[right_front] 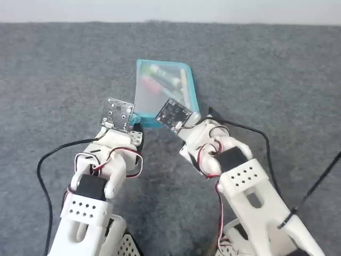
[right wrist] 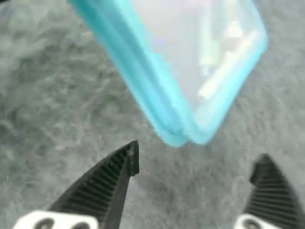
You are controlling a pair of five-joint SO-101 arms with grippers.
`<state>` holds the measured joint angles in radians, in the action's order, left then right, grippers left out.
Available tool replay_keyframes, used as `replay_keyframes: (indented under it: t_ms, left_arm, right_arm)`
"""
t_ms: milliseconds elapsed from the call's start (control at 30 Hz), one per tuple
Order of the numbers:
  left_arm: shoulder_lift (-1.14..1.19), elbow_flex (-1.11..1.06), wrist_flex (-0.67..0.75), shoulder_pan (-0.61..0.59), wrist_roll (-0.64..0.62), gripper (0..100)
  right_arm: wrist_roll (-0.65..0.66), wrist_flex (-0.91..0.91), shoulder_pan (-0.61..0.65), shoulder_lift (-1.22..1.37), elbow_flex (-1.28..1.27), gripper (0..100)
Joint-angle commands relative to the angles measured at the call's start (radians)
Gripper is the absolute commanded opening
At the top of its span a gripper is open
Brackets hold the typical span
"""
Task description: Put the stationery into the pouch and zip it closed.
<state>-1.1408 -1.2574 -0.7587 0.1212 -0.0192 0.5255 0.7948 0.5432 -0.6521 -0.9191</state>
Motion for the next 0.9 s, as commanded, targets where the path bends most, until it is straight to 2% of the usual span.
replay_keyframes:
  t_ms: [0, 167, 400, 467, 600, 667, 733, 867]
  left_arm:
    - [-0.021, 0.077, -0.002, 0.008, 0.012, 1]
    - [-0.026, 0.077, -0.005, 0.009, 0.012, 1]
    - [-0.023, 0.07, -0.008, 0.049, 0.048, 1]
    - [-0.025, 0.061, -0.003, 0.06, 0.048, 1]
    - [-0.028, 0.05, -0.002, 0.061, 0.049, 1]
    - [-0.028, 0.05, -0.002, 0.061, 0.049, 1]
    - [-0.028, 0.048, -0.002, 0.061, 0.049, 1]
    - [-0.028, 0.048, -0.002, 0.055, 0.049, 1]
  right_arm:
    - [0.021, -0.068, 0.012, 0.042, 0.051, 39.1]
    - [0.021, -0.211, 0.008, 0.159, 0.074, 39.1]
    - [0.021, -0.206, 0.007, 0.412, 0.304, 38.5]
    - [0.021, -0.197, -0.001, 0.466, 0.348, 32.6]
    - [0.015, -0.139, -0.041, 0.527, 0.394, 10.4]
    - [-0.035, -0.134, -0.077, 0.53, 0.394, 0.5]
    - [-0.08, -0.128, -0.124, 0.53, 0.394, 1.6]
    - [-0.078, -0.091, -0.199, 0.538, 0.394, 0.5]
